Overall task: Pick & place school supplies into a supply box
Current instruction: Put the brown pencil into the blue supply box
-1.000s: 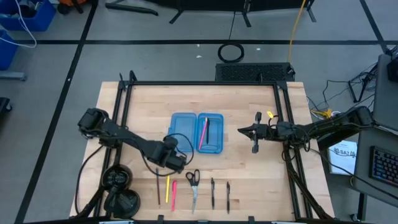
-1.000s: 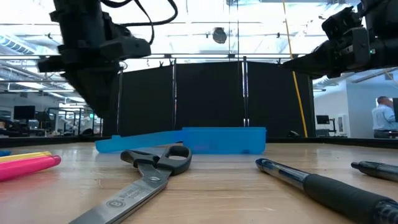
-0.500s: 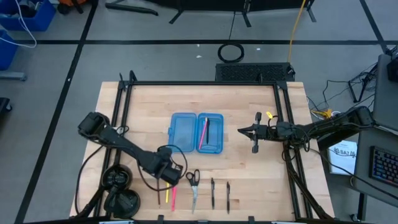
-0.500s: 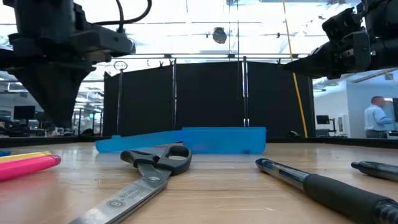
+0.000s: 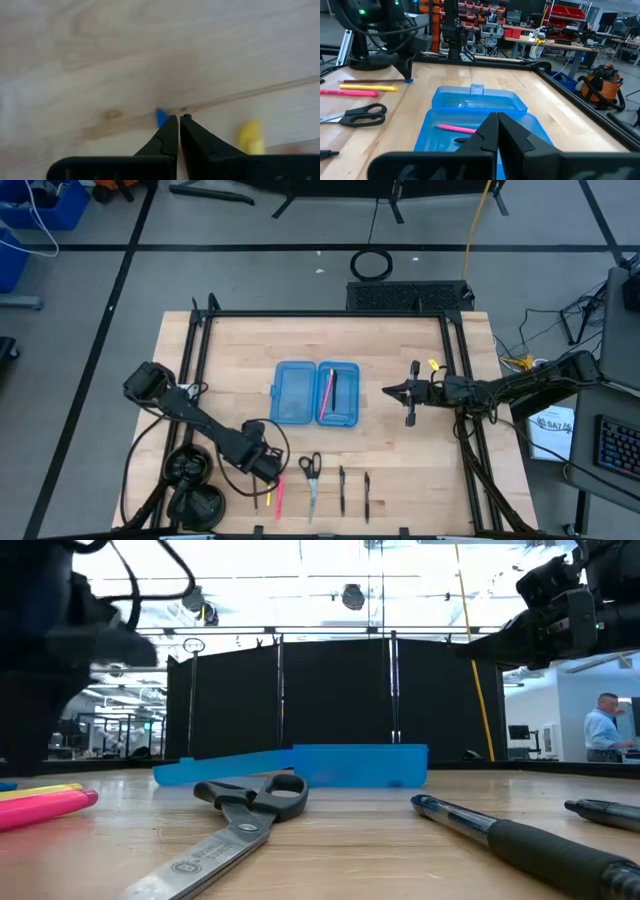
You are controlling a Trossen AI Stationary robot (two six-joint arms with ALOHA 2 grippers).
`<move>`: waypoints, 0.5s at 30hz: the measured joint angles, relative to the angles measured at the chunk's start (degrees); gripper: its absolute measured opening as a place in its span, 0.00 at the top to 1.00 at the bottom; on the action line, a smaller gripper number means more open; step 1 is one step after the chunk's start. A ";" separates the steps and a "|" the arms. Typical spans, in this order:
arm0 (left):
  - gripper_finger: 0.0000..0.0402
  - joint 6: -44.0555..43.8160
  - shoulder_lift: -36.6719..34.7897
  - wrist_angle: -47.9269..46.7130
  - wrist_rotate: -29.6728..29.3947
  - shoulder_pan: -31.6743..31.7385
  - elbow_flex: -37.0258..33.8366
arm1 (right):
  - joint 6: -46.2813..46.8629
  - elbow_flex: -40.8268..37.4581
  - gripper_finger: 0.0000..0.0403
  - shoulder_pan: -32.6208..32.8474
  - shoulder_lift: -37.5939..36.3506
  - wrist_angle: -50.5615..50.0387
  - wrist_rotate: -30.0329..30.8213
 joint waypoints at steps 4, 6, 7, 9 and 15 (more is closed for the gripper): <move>0.85 1.76 -0.03 1.19 -0.84 0.03 -1.15 | -0.07 0.00 1.00 0.00 0.02 -0.86 -0.02; 0.78 1.96 -0.03 1.31 -2.46 0.35 -1.20 | -0.09 0.00 1.00 0.00 0.02 -0.90 -0.02; 0.74 1.98 -0.03 1.16 -3.30 0.58 -1.24 | -0.11 0.00 1.00 0.00 0.02 -1.00 -0.02; 0.66 2.01 -0.03 1.06 -4.06 1.04 -1.26 | -0.13 0.00 1.00 0.00 0.02 -1.04 -0.02; 0.44 3.08 -0.03 0.54 -2.26 2.42 -1.26 | -0.42 0.00 1.00 0.00 0.02 -1.27 -0.02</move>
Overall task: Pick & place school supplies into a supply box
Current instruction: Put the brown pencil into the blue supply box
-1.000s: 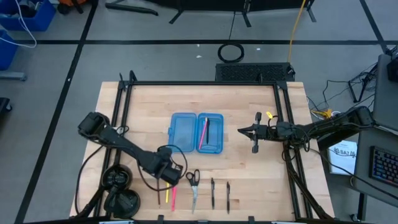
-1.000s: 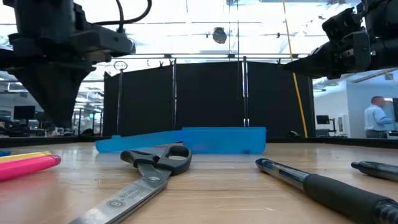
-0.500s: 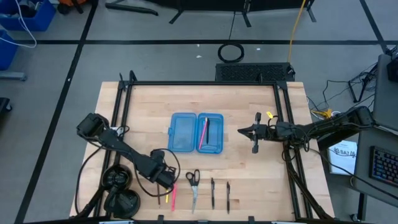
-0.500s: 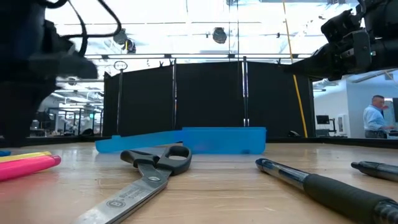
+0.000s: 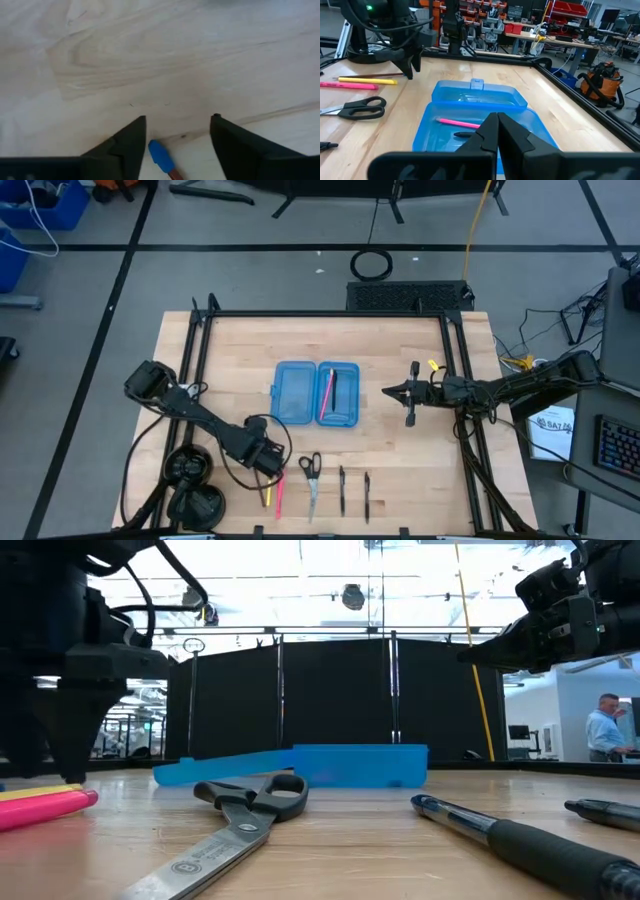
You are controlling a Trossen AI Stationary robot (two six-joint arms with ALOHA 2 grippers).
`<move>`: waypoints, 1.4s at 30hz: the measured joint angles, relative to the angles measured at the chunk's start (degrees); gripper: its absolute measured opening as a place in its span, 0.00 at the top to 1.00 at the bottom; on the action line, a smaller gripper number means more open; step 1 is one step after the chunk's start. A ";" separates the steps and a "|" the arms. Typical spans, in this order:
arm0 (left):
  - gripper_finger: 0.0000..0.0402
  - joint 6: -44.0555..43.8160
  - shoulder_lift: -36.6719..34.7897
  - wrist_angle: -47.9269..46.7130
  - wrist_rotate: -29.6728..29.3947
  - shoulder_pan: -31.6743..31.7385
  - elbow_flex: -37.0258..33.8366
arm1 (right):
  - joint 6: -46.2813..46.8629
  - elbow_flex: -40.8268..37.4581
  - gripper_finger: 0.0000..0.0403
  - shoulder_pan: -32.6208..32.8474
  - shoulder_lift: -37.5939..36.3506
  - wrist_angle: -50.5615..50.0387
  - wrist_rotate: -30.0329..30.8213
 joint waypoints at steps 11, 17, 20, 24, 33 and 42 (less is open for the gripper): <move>0.38 -18.80 0.00 -0.01 7.18 -3.24 0.00 | -0.17 0.00 1.00 0.01 0.00 -0.57 0.00; 0.49 -19.81 0.02 -0.13 3.36 -3.34 0.00 | -0.17 0.00 1.00 0.02 0.00 -0.55 0.01; 0.57 -19.51 1.77 0.12 4.20 -3.08 0.00 | -0.17 0.00 1.00 0.01 0.00 -0.52 0.01; 0.66 -16.65 4.97 1.70 5.67 -2.78 0.37 | -0.02 0.00 1.00 0.02 0.02 -0.56 0.00; 0.84 -10.77 6.28 3.18 5.94 -0.86 0.42 | 0.00 0.02 1.00 0.01 0.02 -0.80 0.02; 0.93 -5.64 6.25 2.17 4.13 -0.07 1.22 | 0.00 0.02 1.00 0.02 0.02 -0.84 0.02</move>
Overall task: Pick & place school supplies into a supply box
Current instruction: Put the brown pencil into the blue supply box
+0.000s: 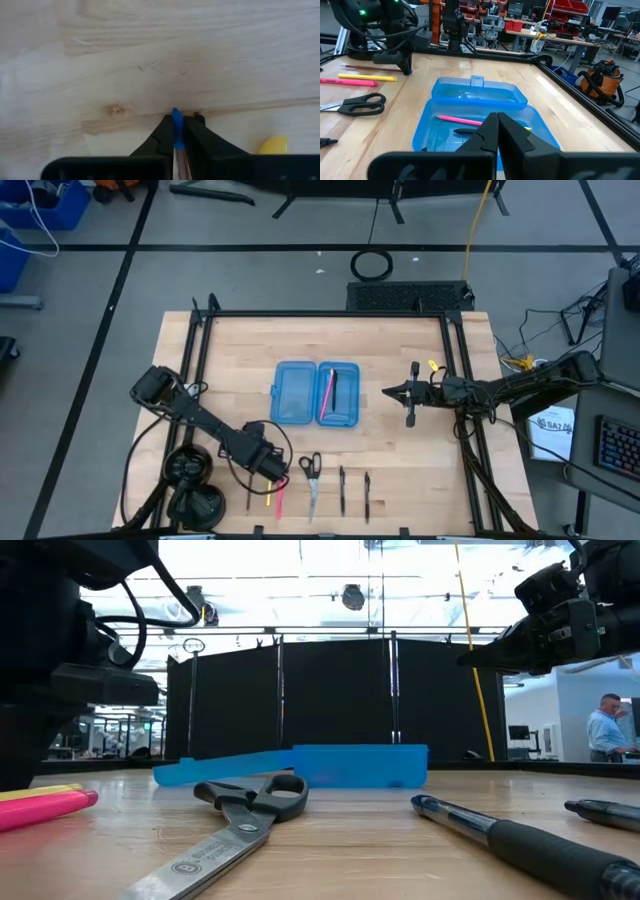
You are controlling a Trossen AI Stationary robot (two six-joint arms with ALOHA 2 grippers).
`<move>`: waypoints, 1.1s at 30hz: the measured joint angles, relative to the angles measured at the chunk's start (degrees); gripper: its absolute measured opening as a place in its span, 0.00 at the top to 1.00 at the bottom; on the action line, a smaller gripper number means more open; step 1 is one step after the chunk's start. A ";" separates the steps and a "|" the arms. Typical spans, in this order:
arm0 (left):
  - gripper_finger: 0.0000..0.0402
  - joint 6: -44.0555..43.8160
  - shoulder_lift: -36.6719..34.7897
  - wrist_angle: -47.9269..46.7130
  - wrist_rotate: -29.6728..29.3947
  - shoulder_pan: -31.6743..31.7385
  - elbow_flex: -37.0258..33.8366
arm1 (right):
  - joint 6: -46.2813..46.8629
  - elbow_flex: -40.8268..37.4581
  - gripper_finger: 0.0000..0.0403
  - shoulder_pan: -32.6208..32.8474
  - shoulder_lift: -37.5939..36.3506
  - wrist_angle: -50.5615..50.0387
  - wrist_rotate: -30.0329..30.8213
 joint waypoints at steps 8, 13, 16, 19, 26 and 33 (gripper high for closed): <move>0.96 4.72 -6.35 1.28 -11.98 2.68 -0.34 | -0.92 0.00 1.00 0.00 0.00 0.05 0.00; 0.96 11.34 -13.23 1.09 -16.06 6.00 -0.29 | -1.03 0.00 1.00 -0.01 0.00 0.58 0.00; 0.96 16.38 -17.24 1.98 -19.51 9.43 -0.19 | -1.03 0.00 1.00 0.00 0.00 0.66 0.00; 0.96 24.76 -20.17 6.60 -20.97 13.94 -0.20 | -1.03 0.00 1.00 -0.02 0.00 0.66 0.00; 0.96 46.85 -21.67 34.32 -14.55 27.62 -0.08 | -1.03 0.00 1.00 -0.01 0.02 0.79 0.00; 0.96 52.60 -15.60 48.03 -7.35 37.67 0.81 | -1.03 0.00 1.00 -0.01 0.04 -0.06 0.02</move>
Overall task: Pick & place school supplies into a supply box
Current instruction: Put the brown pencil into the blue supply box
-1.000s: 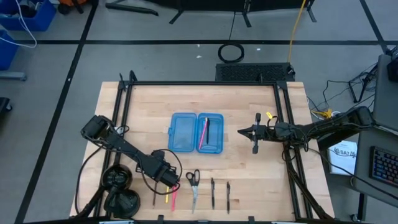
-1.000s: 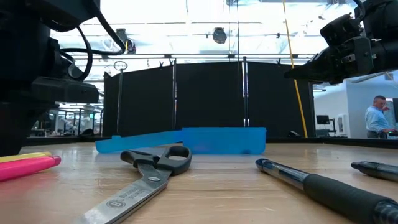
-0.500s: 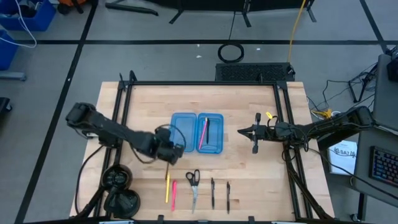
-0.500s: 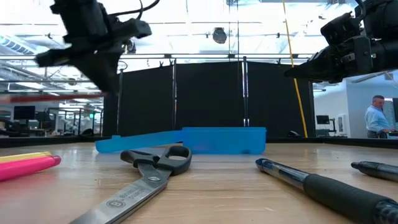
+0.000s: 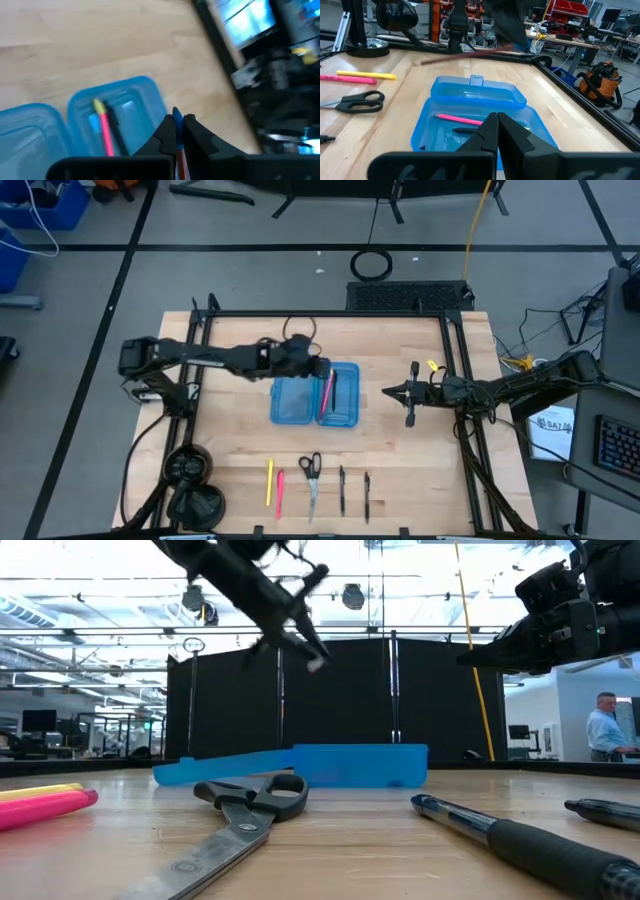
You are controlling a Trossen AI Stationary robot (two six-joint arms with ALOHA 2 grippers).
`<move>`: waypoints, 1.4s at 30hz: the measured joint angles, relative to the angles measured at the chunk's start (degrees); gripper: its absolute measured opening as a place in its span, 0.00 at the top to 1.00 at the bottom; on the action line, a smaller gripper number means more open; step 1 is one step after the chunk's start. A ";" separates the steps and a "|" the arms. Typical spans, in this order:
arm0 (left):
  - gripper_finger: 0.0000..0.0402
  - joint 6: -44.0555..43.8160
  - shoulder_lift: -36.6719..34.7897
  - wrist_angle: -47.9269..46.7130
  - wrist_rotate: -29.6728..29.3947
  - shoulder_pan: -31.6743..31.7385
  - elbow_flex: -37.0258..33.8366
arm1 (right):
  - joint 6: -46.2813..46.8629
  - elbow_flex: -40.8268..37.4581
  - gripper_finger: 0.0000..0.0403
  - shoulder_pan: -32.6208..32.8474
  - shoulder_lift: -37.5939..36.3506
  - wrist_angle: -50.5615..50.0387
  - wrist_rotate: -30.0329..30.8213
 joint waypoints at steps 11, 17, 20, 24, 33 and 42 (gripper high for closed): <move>0.96 7.37 18.11 -14.58 1.15 2.57 21.68 | -0.27 -0.02 1.00 -0.01 0.11 0.00 0.05; 0.96 4.70 23.97 -24.65 -5.82 2.29 28.25 | -0.08 -0.02 1.00 -0.01 0.13 0.00 0.07; 0.96 1.61 24.32 -26.71 -8.06 1.98 27.91 | -0.07 -0.79 1.00 -0.01 0.13 0.44 0.06; 0.95 -1.04 24.32 -28.49 -8.87 1.61 27.66 | -0.39 -1.53 1.00 -0.01 0.11 1.07 0.15; 0.96 -2.01 25.99 -28.64 -9.88 1.32 27.55 | 1.53 -1.68 1.00 -0.01 0.11 4.62 0.09; 0.96 -2.88 29.40 -28.29 -9.66 0.38 27.57 | 2.42 -1.75 1.00 -0.01 -0.13 4.79 0.06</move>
